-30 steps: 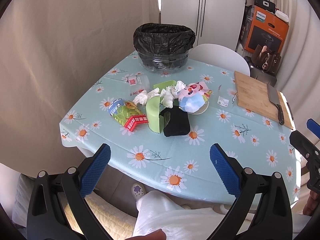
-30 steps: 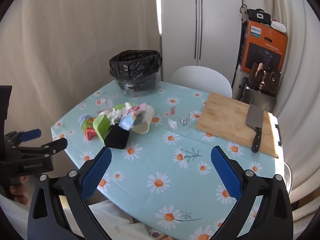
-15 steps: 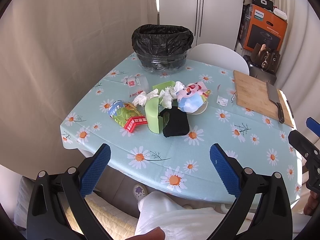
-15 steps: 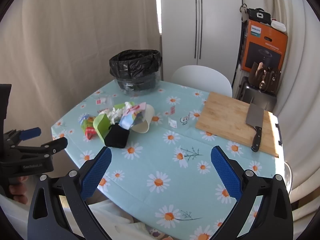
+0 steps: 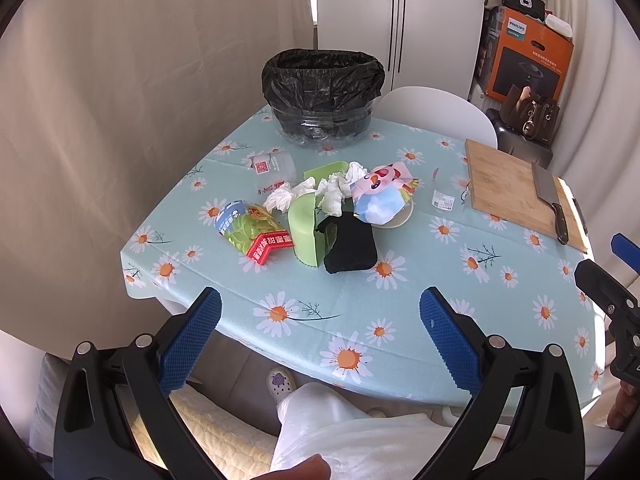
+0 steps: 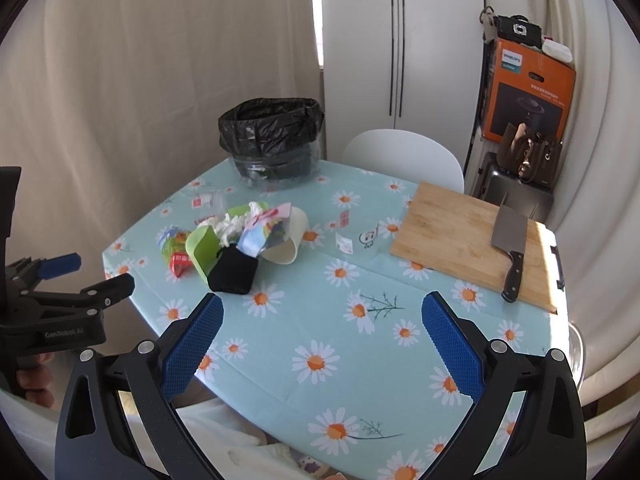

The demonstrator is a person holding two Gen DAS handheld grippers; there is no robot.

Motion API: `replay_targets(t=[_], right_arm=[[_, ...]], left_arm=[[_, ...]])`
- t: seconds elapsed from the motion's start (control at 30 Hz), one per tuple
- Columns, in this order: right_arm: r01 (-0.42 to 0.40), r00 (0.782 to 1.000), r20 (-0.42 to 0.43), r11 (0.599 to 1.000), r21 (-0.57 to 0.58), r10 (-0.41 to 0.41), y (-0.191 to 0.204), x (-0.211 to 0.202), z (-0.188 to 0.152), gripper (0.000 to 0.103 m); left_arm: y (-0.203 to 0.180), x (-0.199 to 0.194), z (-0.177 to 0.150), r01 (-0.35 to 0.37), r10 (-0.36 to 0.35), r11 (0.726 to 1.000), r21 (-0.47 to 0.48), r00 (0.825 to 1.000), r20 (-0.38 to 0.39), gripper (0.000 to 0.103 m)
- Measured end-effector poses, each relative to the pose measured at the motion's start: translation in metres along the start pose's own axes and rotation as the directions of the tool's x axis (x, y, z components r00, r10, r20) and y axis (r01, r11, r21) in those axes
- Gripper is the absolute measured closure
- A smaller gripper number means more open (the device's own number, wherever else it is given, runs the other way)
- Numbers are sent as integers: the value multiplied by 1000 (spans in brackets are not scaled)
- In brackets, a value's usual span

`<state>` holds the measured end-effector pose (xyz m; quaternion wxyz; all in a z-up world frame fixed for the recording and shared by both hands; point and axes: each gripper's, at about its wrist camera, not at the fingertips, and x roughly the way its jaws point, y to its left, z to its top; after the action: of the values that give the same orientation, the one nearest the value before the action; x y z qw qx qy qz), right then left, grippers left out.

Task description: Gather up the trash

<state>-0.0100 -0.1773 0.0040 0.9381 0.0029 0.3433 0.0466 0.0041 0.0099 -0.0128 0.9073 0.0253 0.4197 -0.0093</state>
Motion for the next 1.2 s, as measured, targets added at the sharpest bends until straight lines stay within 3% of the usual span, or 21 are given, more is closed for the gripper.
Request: replay_targets(t=[0.47, 0.67, 0.9, 1.2], right_arm=[[15, 1000, 21, 1000, -23, -14, -1, -4, 3, 8], [-1, 1000, 0, 999, -44, 1, -1, 3, 7, 8], [-26, 998, -57, 996, -90, 21, 2, 20, 11, 8], [-49, 996, -85, 996, -72, 42, 1, 52, 43, 8]], left_arm=[[12, 11, 2, 51, -51, 999, -17, 998, -48, 6], [16, 19, 3, -5, 4, 1000, -5, 998, -67, 6], [31, 31, 8, -31, 24, 998, -56, 991, -130, 6], [57, 61, 40, -46, 32, 996, -72, 984, -173, 6]])
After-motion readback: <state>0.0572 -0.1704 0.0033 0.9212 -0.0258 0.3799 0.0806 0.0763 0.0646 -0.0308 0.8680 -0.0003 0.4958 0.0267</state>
